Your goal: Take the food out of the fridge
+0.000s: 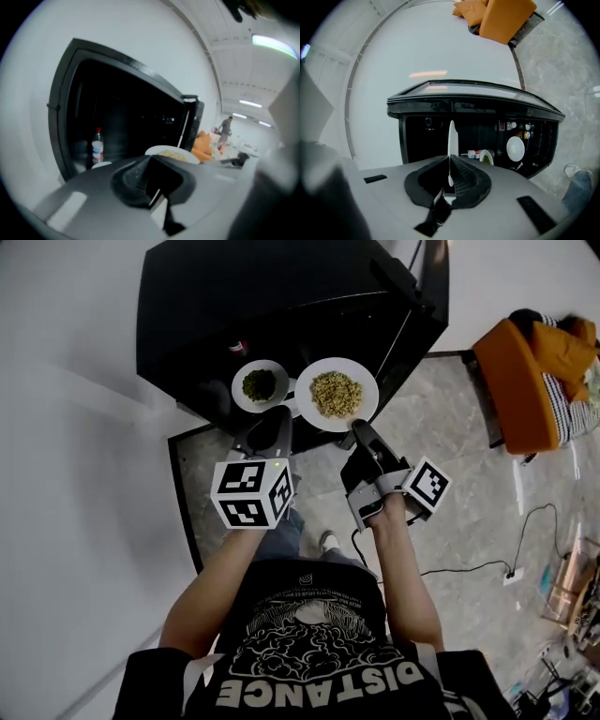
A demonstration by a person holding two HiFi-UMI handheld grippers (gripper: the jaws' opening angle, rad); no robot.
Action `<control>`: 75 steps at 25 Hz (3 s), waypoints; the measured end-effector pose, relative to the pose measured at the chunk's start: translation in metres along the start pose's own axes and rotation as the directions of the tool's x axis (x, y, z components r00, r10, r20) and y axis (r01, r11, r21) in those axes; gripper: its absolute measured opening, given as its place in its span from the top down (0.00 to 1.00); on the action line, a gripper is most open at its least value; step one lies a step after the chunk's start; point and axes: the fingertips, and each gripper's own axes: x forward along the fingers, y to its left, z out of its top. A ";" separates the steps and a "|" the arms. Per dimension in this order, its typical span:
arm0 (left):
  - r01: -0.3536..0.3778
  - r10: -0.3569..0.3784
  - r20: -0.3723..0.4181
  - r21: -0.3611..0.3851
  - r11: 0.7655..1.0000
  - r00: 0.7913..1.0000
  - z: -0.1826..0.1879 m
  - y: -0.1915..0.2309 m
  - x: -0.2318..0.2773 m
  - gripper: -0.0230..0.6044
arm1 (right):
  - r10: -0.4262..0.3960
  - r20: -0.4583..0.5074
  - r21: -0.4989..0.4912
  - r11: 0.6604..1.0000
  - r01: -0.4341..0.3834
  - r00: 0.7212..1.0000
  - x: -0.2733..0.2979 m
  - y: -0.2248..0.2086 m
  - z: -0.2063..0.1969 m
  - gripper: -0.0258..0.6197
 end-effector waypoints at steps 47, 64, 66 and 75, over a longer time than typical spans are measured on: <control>0.026 -0.031 0.116 0.044 0.999 0.993 0.083 0.003 -0.002 0.96 | 0.220 0.014 -0.007 0.976 -0.220 0.975 0.108 0.191 0.035 0.95; -0.013 0.009 0.115 0.034 0.999 0.993 0.073 -0.001 -0.006 0.96 | 0.236 -0.089 -0.348 0.903 -0.252 0.968 0.075 0.190 0.020 0.92; -0.021 0.017 0.110 0.032 0.999 0.994 0.064 -0.007 -0.014 0.96 | 0.188 -0.130 -0.477 0.849 -0.227 0.974 0.064 0.183 0.003 0.92; -0.069 0.065 0.106 0.032 0.997 0.992 0.028 -0.029 -0.048 0.96 | -0.071 -0.181 -0.845 0.521 -0.119 0.981 0.026 0.125 -0.058 0.93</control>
